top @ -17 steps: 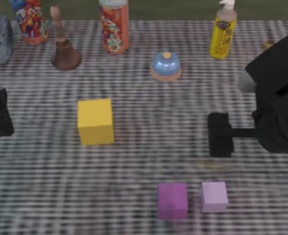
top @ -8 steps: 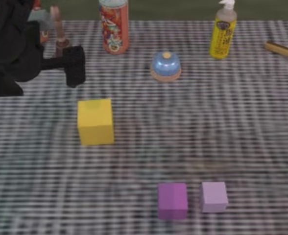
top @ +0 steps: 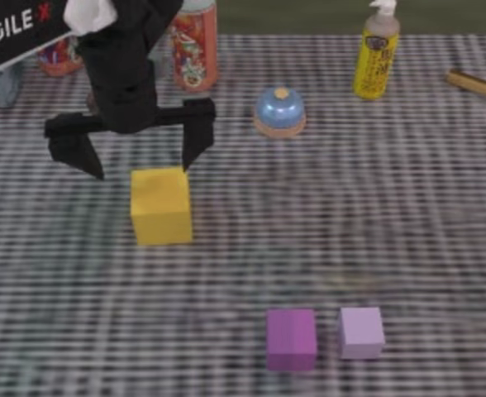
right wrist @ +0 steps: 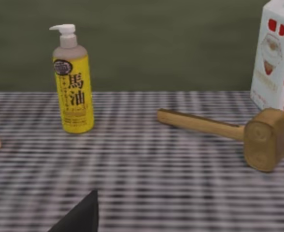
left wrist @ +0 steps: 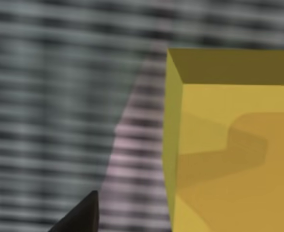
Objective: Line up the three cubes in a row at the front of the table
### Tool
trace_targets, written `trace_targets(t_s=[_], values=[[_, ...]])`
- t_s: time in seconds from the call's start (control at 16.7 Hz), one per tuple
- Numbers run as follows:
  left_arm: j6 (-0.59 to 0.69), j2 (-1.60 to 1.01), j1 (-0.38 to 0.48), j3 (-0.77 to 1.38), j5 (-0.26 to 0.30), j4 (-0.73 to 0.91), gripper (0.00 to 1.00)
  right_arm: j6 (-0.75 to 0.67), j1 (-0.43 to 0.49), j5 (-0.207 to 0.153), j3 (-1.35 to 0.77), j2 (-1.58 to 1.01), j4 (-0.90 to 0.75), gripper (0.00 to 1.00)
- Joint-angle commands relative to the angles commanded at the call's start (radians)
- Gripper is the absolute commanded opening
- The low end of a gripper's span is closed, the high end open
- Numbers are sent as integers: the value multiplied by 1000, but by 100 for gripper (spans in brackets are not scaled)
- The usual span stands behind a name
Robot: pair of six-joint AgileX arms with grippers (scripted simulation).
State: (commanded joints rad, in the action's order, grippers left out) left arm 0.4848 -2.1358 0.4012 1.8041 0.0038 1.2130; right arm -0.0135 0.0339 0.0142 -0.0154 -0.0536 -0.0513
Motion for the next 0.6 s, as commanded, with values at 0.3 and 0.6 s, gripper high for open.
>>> trace_targets(t_s=[0.3, 0.6], values=[[12, -47, 11, 48, -1, 27, 100, 14, -24, -14, 15, 54, 51, 100], [9, -57, 8, 13, -1, -14, 100, 14, -24, -14, 15, 54, 51, 100]])
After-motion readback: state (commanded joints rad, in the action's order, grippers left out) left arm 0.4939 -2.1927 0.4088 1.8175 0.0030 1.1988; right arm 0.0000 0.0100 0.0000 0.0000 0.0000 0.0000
